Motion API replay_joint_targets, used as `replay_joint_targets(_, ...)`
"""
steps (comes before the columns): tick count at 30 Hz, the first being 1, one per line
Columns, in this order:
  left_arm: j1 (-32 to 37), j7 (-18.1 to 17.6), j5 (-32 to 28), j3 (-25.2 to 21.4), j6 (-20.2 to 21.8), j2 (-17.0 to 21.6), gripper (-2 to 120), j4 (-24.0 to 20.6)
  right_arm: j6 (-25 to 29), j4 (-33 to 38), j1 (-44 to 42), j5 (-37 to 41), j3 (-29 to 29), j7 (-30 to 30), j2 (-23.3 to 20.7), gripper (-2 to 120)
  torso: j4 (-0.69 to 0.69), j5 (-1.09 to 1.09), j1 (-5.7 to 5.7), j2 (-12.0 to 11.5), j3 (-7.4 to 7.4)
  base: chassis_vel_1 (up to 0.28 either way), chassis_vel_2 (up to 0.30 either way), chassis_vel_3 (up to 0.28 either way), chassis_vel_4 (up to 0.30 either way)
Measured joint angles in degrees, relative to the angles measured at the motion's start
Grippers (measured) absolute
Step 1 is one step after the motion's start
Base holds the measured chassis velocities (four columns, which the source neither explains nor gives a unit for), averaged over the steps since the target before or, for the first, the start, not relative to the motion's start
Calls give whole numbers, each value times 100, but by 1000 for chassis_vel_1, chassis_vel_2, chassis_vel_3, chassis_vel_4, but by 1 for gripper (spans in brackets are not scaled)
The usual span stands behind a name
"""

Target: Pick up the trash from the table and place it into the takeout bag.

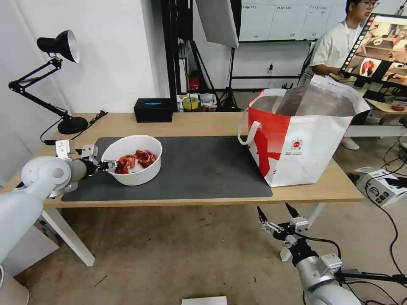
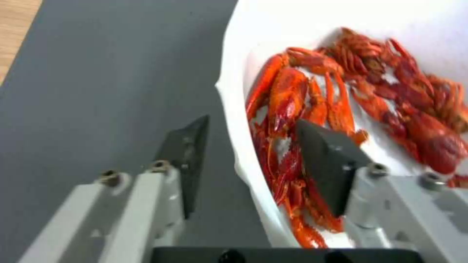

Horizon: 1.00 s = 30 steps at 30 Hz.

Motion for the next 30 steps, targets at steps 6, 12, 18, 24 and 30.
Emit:
replay_joint_targets(6, -10, 2, -3, 33, -3, 4, 20, -66, 0, 0, 0, 0, 0, 0, 0, 100, 0, 0, 0, 0, 0, 0, 0, 0, 0)
replay_joint_targets(12, -13, 0, -87, 27, -4, 11, 2, -109, 0, 0, 0, 0, 0, 0, 0, 100, 0, 0, 0, 0, 0, 0, 0, 0, 0)
replay_joint_targets(18, 12, -123, -240, -33, -6, 30, 0, -222, 0, 0, 0, 0, 0, 0, 0, 100, 0, 0, 0, 0, 0, 0, 0, 0, 0)
replay_joint_targets(24, 4, -156, -322, -70, -20, 100, 0, -374, 0, 0, 0, 0, 0, 0, 0, 100, 0, 0, 0, 0, 0, 0, 0, 0, 0)
replay_joint_targets(30, -264, -173, -474, 18, -65, 71, 0, -731, 0, 0, 0, 0, 0, 0, 0, 100, 1, 0, 0, 0, 0, 0, 0, 0, 0)
